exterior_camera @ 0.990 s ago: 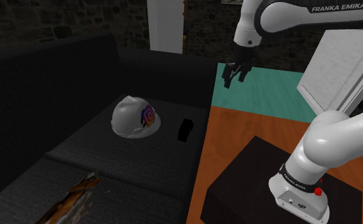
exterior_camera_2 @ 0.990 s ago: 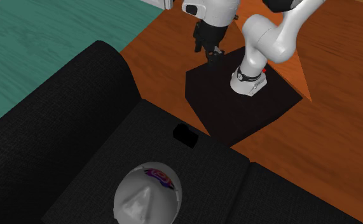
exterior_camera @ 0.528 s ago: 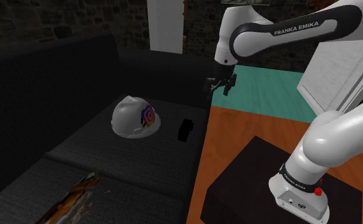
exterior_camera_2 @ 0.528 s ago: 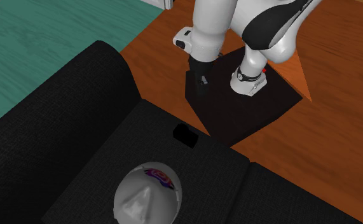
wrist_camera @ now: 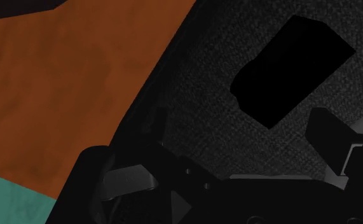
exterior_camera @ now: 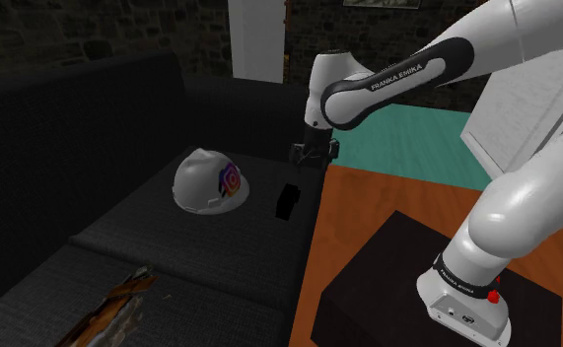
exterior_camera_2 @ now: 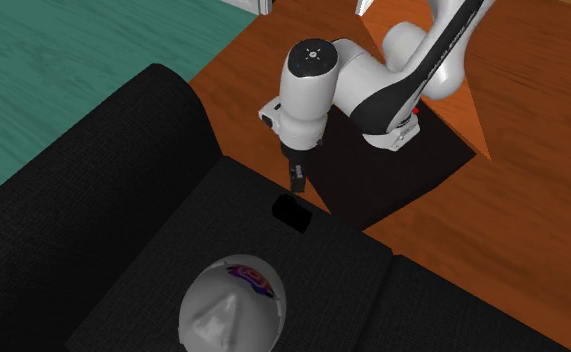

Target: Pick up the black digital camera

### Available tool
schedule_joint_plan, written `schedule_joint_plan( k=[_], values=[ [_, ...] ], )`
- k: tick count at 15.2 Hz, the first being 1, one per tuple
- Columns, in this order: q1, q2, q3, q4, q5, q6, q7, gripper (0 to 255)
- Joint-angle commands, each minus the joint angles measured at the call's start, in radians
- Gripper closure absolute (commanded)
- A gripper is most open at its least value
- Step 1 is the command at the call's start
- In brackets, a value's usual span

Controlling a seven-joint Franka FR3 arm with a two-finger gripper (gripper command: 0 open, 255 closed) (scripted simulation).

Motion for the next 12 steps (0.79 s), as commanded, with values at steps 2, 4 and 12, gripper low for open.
schedule_joint_plan(
  k=[2, 4, 12],
  values=[
    [-0.011, 0.126, 0.026, 0.043, -0.015, 0.083, 0.093, 0],
    [-0.015, 0.207, 0.037, 0.074, -0.032, 0.133, 0.153, 0],
    [-0.013, 0.329, 0.039, 0.077, -0.073, 0.249, 0.217, 0]
  ],
)
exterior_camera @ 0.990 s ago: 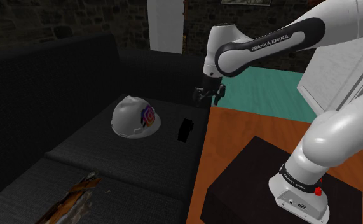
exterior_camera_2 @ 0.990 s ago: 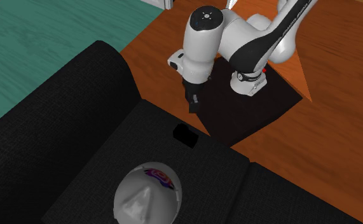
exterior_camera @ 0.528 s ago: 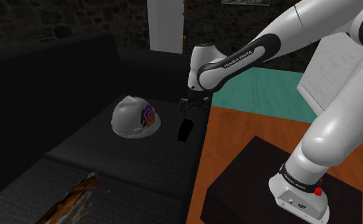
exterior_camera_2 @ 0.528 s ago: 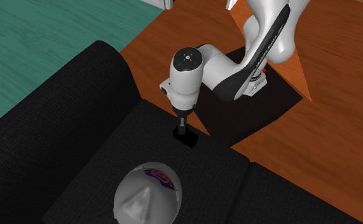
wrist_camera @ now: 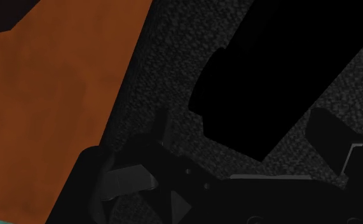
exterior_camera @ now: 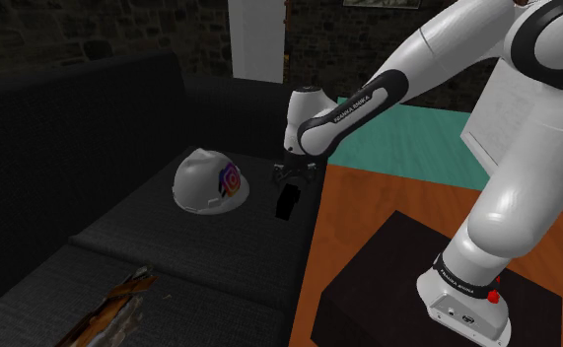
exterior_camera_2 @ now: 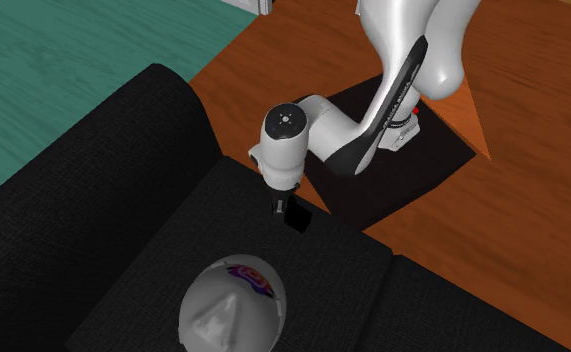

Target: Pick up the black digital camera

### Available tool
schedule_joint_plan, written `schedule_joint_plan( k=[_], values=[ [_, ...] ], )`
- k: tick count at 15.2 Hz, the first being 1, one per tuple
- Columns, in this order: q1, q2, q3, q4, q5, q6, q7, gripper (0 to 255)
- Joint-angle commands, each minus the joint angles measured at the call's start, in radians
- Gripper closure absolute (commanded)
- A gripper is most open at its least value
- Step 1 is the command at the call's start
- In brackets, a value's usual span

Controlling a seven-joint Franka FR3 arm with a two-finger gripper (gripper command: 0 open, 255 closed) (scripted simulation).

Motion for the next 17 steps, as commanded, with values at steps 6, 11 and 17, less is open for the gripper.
schedule_joint_plan(
  k=[6, 11, 17],
  values=[
    [0.001, 0.031, -0.001, -0.005, -0.014, 0.035, 0.010, 255],
    [0.001, 0.031, -0.001, -0.007, -0.014, 0.037, 0.011, 255],
    [0.000, -0.012, 0.001, 0.009, 0.005, -0.020, -0.002, 255]
  ],
)
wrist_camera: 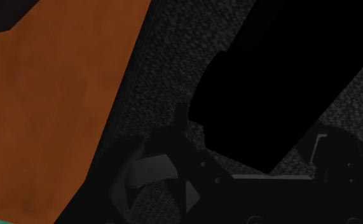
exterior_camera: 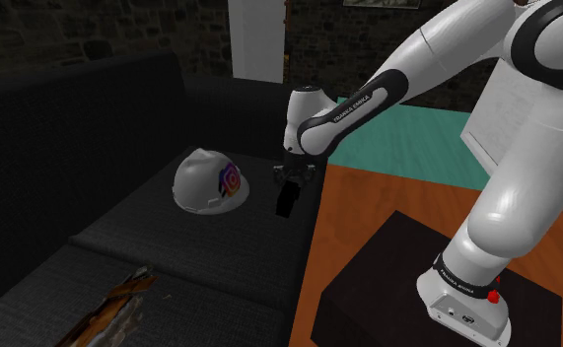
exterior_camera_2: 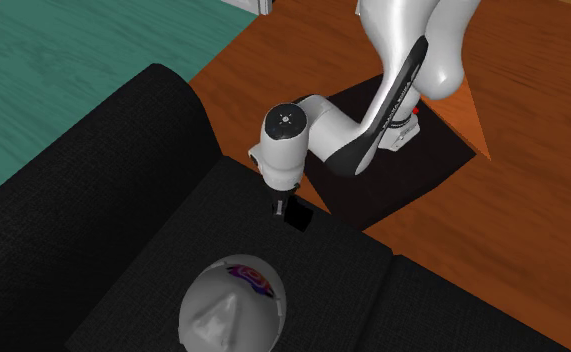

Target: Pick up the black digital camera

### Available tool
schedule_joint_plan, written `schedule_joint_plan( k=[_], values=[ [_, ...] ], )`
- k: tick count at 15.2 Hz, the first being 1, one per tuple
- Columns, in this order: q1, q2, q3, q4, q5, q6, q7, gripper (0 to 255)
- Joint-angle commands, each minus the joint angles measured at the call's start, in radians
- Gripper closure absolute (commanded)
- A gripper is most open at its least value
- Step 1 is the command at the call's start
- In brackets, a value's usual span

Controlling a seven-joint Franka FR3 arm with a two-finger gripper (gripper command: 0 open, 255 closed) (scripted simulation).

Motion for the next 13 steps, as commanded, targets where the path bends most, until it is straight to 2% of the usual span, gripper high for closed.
schedule_joint_plan(
  k=[1, 11, 13],
  values=[
    [-0.001, -0.022, 0.000, 0.010, 0.010, -0.031, -0.007, 255],
    [-0.001, -0.110, -0.002, 0.062, 0.042, -0.168, -0.030, 255],
    [-0.001, -0.111, -0.002, 0.063, 0.043, -0.170, -0.030, 255]
  ],
)
